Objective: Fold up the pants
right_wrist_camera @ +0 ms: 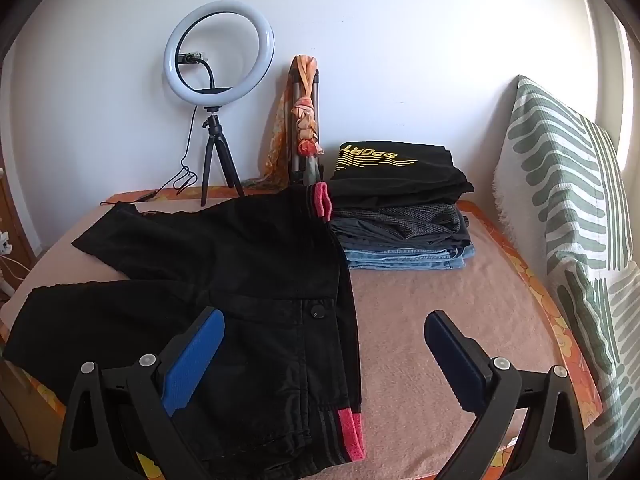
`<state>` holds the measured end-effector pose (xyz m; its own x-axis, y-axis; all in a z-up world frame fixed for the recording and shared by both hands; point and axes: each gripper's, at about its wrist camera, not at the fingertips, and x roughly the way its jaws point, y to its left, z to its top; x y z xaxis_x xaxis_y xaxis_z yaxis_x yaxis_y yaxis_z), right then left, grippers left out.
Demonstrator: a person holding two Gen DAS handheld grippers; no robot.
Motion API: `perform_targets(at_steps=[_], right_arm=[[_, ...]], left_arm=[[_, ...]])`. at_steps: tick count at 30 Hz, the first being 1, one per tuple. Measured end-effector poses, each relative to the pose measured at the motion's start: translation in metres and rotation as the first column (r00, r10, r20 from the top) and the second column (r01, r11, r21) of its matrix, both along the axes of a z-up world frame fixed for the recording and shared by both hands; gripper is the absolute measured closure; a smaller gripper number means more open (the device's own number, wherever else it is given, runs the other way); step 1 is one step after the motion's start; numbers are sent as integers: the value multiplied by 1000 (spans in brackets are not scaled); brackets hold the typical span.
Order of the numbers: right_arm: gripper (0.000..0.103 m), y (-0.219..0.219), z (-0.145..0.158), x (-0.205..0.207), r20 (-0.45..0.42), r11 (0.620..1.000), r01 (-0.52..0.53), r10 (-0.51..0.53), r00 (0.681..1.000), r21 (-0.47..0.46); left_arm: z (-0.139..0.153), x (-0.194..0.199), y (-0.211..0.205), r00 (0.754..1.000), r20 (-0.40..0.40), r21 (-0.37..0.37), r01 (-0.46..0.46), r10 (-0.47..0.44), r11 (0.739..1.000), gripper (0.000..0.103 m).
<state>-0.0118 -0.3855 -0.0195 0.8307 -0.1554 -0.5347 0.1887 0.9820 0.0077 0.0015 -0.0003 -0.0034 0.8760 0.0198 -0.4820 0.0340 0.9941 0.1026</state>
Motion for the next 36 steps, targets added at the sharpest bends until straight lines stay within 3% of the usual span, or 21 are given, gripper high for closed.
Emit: perform_targets(at_steps=[36], right_arm=[[1, 1, 2, 0, 2, 1000, -3, 3, 1000, 4]], left_arm=[[3, 0, -1, 1000, 3, -2, 4, -4, 1000, 0]])
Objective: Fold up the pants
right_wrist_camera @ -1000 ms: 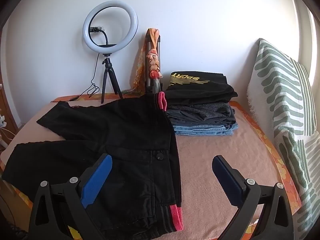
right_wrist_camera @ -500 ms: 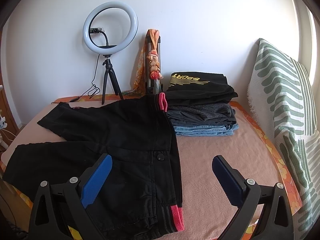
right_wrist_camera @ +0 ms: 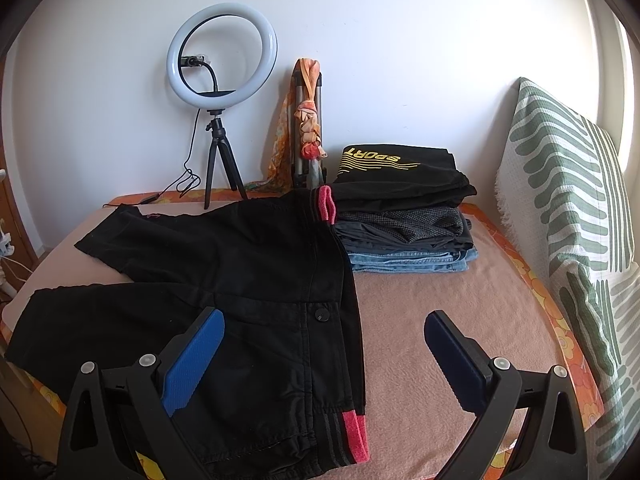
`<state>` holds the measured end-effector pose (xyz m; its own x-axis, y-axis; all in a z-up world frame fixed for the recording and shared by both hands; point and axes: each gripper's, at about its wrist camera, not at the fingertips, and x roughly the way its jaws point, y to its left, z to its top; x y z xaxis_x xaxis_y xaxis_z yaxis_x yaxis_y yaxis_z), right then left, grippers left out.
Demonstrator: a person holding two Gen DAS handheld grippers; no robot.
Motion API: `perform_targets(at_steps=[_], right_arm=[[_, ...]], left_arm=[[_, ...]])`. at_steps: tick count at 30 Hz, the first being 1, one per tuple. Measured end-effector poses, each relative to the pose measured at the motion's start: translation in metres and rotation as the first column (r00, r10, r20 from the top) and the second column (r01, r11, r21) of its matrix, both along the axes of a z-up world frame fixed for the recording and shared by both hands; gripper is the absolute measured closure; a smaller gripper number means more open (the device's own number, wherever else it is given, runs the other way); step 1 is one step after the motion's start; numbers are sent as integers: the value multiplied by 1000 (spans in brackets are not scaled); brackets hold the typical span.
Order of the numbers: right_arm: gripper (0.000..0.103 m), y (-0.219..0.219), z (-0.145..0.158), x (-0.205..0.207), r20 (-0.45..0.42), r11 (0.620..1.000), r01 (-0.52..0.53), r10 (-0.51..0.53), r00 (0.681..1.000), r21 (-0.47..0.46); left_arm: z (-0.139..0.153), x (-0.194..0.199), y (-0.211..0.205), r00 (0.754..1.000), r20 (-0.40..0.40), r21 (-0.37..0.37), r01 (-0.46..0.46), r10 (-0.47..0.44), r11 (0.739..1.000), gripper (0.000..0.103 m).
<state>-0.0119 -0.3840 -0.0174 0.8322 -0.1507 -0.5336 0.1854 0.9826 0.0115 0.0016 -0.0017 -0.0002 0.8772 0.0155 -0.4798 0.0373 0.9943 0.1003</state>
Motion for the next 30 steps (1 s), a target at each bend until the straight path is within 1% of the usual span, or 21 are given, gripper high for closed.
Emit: perform_targets(at_steps=[30], right_arm=[[1, 2, 0, 1, 0, 1000, -1, 1, 1000, 1]], left_arm=[[0, -1, -2, 1000, 0, -2, 0, 0, 1000, 0]])
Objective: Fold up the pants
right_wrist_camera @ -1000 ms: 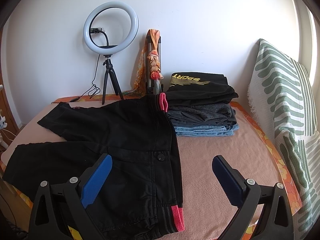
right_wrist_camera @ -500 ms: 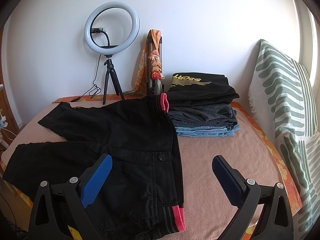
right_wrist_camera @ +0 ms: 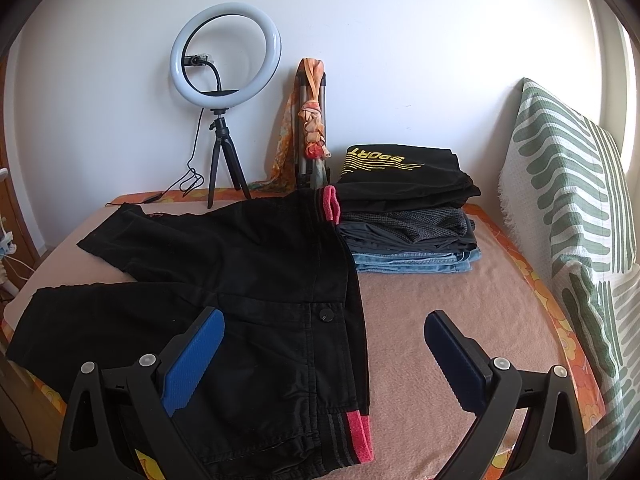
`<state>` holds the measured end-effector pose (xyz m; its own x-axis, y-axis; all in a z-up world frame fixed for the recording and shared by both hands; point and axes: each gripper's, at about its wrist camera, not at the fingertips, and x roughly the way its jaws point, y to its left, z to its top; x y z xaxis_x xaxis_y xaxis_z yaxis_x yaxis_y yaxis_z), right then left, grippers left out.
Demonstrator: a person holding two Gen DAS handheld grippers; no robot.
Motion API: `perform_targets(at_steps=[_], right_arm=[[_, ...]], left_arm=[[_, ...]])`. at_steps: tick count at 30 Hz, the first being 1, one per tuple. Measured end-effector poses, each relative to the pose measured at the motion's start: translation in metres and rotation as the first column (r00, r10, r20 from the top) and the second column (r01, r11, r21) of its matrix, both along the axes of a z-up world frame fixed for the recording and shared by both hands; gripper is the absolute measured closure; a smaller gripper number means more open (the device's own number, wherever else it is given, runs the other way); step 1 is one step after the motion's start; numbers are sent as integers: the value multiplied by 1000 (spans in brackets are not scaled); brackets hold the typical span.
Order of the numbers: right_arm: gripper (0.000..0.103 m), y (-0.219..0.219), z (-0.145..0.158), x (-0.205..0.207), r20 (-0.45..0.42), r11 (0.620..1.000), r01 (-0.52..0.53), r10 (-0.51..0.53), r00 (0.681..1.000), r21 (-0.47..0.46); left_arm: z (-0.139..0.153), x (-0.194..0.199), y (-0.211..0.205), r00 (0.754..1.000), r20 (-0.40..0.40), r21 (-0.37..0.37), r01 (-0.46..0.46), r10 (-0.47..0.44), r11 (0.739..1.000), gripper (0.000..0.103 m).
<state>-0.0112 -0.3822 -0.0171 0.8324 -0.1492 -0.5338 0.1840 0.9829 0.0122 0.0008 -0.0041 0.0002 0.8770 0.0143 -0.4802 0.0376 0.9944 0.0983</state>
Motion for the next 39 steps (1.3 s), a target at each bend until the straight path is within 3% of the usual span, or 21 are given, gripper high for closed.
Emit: perform_targets(at_steps=[12, 21, 31, 39], right_arm=[[1, 4, 3, 4, 6, 1000, -8, 8, 1000, 13], [1, 13, 7, 22, -2, 995, -90, 90, 996, 35], [1, 8, 22, 70, 27, 975, -220, 219, 975, 35], [1, 2, 25, 128, -23, 958, -287, 287, 958, 7]], left_arm=[[-2, 6, -2, 1000, -12, 3, -2, 2, 1000, 0], [-10, 30, 5, 998, -60, -19, 19, -20, 1000, 1], [-21, 74, 7, 988, -132, -96, 66, -79, 993, 5], [-19, 113, 6, 981, -186, -57, 46, -56, 997, 6]])
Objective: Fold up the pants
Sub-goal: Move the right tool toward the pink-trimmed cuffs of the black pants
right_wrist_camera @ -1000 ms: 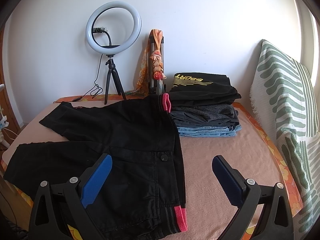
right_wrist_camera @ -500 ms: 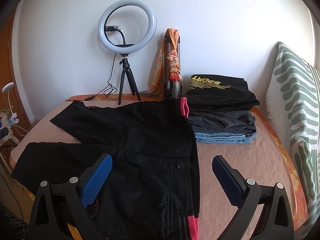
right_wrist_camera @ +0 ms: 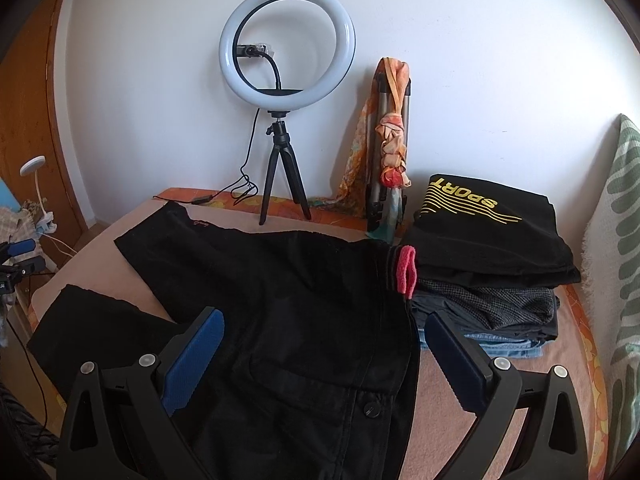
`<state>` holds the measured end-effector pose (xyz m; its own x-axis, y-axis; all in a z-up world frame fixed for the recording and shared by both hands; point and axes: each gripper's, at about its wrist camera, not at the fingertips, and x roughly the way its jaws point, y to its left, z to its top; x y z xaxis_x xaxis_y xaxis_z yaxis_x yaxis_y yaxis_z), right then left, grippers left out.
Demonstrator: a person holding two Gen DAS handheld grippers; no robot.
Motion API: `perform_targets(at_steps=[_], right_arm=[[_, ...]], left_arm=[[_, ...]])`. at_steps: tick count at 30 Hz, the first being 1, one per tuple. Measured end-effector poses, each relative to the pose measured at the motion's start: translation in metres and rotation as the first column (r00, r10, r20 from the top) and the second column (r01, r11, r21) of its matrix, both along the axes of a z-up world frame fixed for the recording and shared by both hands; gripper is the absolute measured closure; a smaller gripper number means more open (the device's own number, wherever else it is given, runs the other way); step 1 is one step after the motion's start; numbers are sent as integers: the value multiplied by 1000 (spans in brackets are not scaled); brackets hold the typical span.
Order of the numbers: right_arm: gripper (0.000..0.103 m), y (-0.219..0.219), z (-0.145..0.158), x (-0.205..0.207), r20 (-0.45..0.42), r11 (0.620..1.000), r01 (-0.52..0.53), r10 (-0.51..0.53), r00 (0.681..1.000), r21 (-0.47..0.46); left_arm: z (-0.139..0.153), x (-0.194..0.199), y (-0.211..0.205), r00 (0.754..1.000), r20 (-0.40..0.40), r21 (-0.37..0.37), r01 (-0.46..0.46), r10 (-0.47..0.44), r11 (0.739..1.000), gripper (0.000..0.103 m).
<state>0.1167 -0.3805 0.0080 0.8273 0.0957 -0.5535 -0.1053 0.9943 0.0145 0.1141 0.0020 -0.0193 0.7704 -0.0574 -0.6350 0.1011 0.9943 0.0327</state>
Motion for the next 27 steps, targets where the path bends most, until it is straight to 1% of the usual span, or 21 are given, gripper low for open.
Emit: perform_targets(at_steps=[4, 9, 12, 14, 16, 20, 23, 27], right_arm=[[1, 4, 0, 34, -28, 998, -33, 32, 999, -61], [3, 15, 0, 87, -108, 983, -119, 104, 989, -141], [3, 20, 0, 120, -150, 975, -149, 125, 981, -164], [4, 22, -1, 141, -179, 972, -174, 145, 973, -159], [4, 25, -5, 161, -212, 968, -193, 158, 964, -157], [8, 29, -19, 200, -292, 962, -214, 157, 943, -172], [10, 30, -31, 226, -352, 955, -238, 163, 922, -180], [14, 33, -44, 248, -427, 939, -277, 169, 888, -203]], left_arm=[[-1, 21, 4, 999, -37, -13, -16, 16, 1000, 6], [-3, 49, 4, 998, -68, -23, -12, 10, 1000, 6], [-3, 66, 6, 996, -90, -55, -14, 9, 998, 6], [-4, 78, 5, 995, -97, -48, -11, 7, 999, 6], [-5, 90, 3, 994, -109, -43, -3, -2, 999, 6], [-10, 115, 3, 990, -138, -72, 5, -15, 997, 6], [-18, 131, 3, 987, -157, -84, 9, -22, 996, 6], [-28, 151, 0, 983, -184, -68, 8, -21, 998, 6]])
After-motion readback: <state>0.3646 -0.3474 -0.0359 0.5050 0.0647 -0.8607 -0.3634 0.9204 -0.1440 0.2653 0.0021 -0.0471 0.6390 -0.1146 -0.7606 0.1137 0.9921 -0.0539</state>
